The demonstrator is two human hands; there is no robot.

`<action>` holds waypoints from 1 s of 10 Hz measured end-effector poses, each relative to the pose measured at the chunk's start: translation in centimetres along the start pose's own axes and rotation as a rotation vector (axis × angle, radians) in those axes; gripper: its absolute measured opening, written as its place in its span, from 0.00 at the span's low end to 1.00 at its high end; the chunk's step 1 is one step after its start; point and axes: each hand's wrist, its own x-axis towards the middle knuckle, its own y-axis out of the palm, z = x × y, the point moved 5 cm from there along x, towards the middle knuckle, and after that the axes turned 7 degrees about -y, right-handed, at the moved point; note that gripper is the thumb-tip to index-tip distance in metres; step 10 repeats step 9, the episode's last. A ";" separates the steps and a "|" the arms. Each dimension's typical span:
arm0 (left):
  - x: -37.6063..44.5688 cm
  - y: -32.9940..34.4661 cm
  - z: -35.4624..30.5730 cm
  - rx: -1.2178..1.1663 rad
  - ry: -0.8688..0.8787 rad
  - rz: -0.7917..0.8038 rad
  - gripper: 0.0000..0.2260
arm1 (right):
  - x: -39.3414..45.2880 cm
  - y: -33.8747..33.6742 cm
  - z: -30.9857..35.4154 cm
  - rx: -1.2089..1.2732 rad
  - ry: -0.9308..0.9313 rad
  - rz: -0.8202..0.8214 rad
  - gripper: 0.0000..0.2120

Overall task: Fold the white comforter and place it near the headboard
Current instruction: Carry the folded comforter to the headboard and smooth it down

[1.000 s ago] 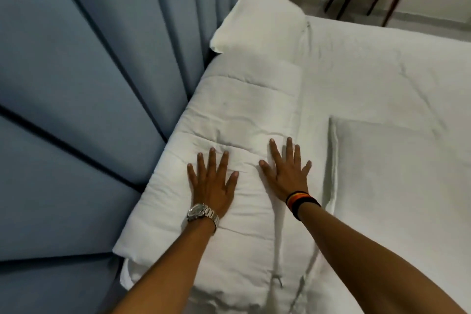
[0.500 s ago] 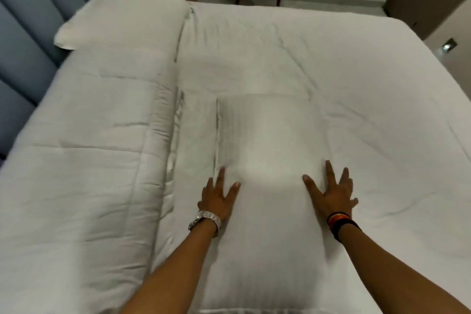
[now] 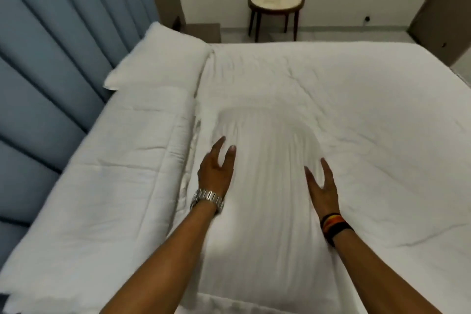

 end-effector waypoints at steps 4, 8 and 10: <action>8.4 -38.9 -1.1 0.328 0.031 -0.187 0.31 | -11.5 29.0 17.9 0.093 -0.176 0.291 0.40; 8.7 -37.3 17.4 0.691 -0.057 -0.234 0.31 | -16.5 42.0 10.6 -0.673 -0.349 0.545 0.34; 10.5 -38.1 8.9 0.627 0.133 -0.285 0.32 | -17.9 38.1 17.1 -0.299 -0.428 0.416 0.29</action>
